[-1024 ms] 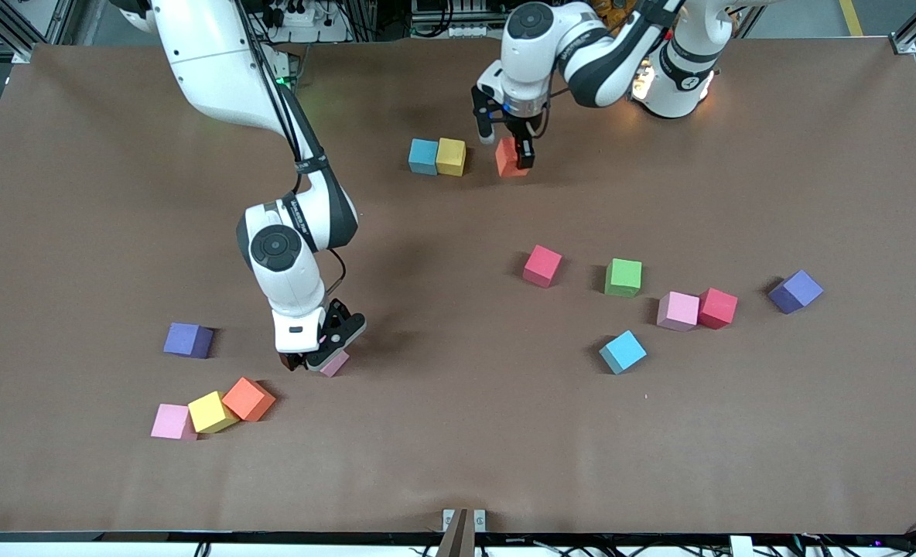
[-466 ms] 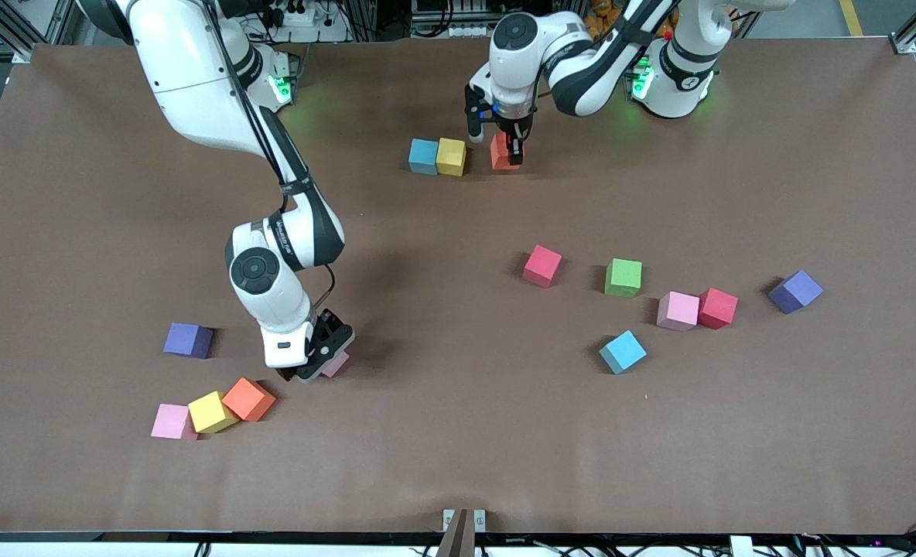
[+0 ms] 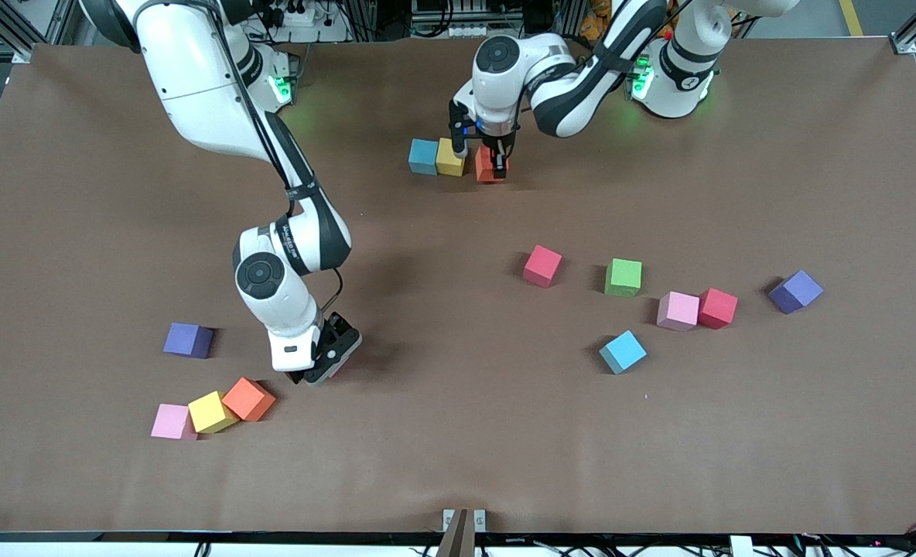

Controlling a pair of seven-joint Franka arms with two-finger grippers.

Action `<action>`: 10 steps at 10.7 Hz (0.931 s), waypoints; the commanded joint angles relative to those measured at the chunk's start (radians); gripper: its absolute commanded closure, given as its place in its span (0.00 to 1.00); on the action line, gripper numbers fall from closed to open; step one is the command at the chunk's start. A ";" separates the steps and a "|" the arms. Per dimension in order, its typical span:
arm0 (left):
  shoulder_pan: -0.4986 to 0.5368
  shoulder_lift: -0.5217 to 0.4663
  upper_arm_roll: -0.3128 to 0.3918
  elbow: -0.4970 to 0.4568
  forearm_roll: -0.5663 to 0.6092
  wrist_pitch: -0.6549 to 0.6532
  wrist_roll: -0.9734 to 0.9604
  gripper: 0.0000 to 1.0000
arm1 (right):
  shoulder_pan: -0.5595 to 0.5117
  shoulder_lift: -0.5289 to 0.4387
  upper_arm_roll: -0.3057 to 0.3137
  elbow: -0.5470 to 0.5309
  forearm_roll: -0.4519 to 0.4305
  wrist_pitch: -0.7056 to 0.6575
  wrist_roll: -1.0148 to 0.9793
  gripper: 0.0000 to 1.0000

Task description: Form number 2 with 11 blocks

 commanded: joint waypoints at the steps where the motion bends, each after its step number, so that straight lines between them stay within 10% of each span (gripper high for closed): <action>1: -0.038 0.027 0.021 0.043 0.070 -0.047 -0.005 0.98 | -0.011 0.018 0.015 0.035 0.018 -0.014 -0.023 0.48; 4: -0.072 0.072 0.021 0.099 0.090 -0.135 -0.008 0.99 | -0.004 0.017 0.015 0.117 0.021 -0.145 -0.015 0.74; 10: -0.104 0.105 0.025 0.121 0.101 -0.135 -0.029 0.99 | 0.024 -0.012 0.015 0.153 0.141 -0.272 0.188 0.75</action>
